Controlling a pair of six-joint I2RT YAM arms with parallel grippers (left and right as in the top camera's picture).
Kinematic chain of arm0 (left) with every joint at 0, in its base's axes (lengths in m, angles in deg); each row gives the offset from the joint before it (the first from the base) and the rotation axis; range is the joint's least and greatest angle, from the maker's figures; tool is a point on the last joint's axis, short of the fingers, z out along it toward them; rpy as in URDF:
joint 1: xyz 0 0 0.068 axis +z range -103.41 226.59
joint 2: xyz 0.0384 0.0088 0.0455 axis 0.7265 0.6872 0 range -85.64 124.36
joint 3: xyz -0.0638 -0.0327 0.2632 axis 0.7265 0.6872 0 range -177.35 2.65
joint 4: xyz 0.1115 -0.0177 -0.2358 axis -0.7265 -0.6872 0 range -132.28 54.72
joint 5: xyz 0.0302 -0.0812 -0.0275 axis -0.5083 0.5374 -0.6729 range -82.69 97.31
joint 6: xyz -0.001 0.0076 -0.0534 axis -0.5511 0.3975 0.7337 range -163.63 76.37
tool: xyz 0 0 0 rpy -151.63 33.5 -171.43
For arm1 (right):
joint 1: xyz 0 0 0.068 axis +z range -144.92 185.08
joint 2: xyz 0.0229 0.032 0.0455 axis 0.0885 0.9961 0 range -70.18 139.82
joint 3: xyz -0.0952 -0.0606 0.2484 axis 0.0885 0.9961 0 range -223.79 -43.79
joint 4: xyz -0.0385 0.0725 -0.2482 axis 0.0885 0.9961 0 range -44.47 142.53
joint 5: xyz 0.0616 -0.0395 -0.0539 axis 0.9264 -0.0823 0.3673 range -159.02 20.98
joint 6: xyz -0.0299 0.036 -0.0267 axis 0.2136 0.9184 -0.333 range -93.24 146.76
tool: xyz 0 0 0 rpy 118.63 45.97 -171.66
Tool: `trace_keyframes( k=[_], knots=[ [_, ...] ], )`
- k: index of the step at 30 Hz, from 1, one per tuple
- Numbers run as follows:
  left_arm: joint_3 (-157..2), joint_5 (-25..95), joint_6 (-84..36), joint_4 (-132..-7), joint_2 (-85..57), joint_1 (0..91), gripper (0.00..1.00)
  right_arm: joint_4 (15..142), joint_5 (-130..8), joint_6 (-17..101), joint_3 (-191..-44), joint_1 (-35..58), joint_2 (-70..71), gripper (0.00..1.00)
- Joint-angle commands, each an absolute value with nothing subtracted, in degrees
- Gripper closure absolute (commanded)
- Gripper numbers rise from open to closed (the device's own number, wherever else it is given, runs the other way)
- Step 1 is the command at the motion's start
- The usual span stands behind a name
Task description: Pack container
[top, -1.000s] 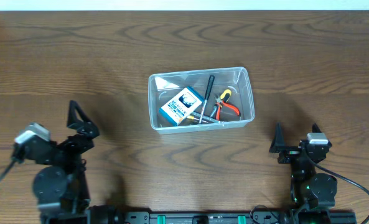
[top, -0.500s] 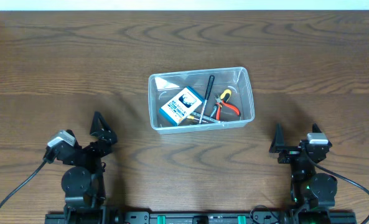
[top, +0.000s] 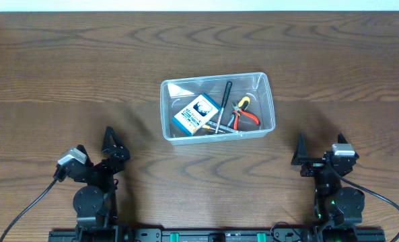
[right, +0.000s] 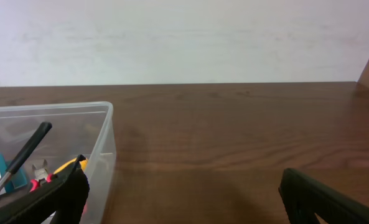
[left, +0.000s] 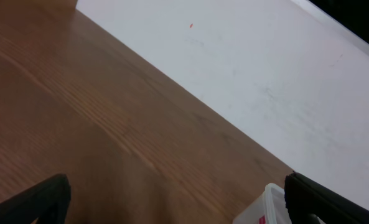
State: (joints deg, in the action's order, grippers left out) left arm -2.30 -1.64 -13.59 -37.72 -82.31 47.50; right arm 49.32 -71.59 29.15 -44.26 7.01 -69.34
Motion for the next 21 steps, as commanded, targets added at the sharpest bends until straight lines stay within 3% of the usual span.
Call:
trace_keyframes(
  k=[1,21],
  knots=[
    [-1.38,-1.01,-13.07,-37.35,-83.47,47.20,0.02,49.47,-72.18,29.28,-44.11,6.55,-69.80,0.01],
    [2.42,-0.60,-15.69,-37.24,-85.54,47.15,0.02,49.45,-72.20,29.28,-44.11,6.55,-69.80,0.01]
  ],
)
